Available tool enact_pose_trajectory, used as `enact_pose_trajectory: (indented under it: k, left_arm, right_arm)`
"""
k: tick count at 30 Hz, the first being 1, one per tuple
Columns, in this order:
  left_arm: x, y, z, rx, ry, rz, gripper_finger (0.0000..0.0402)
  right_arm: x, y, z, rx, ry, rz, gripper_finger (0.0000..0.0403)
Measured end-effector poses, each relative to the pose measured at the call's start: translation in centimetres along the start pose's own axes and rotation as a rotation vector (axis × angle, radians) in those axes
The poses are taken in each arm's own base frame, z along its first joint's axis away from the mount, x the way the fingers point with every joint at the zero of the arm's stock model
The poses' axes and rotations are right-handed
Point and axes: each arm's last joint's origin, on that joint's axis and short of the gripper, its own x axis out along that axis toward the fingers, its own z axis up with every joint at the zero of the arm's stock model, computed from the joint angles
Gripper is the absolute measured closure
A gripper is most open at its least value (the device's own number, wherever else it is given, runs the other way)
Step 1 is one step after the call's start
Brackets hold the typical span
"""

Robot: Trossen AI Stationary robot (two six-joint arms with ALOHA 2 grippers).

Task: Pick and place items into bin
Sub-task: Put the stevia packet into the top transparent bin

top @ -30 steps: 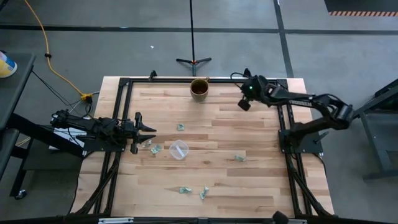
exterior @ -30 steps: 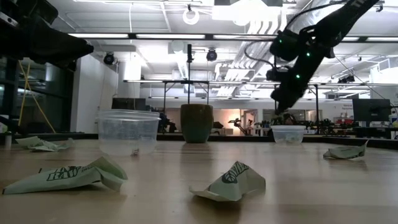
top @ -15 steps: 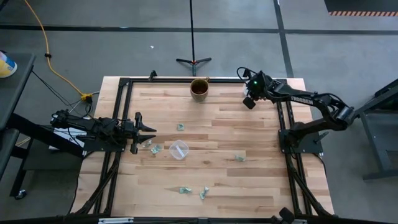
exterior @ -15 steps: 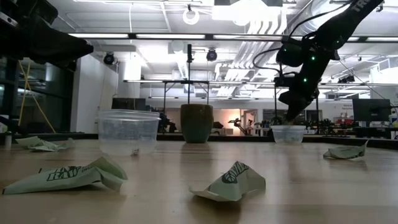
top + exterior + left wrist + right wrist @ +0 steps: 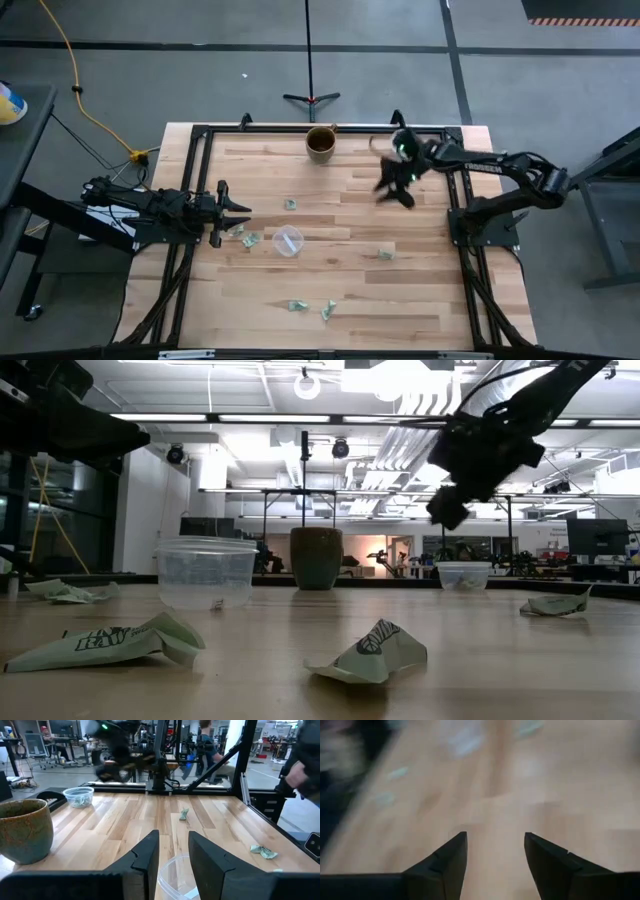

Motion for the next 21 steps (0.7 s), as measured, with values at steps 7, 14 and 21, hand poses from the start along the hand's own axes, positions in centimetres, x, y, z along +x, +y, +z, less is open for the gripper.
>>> enact_pose_trajectory:
  k: [7, 14, 21]
  left_arm:
    - [0.0, 0.0, 0.0, 0.000, 0.000, 0.000, 0.0261]
    - [0.0, 0.0, 0.0, 0.000, 0.000, 0.005, 0.0261]
    - [0.0, 0.0, 0.0, 0.000, -0.001, 0.004, 0.0261]
  right_arm:
    - [4.7, 5.2, -2.1, -0.001, 0.287, 0.048, 0.0212]
    - [7.4, 9.8, -2.9, 0.031, 0.416, -0.023, 0.0192]
    - [8.6, 12.3, -3.7, 0.001, 0.450, -0.213, 0.0187]
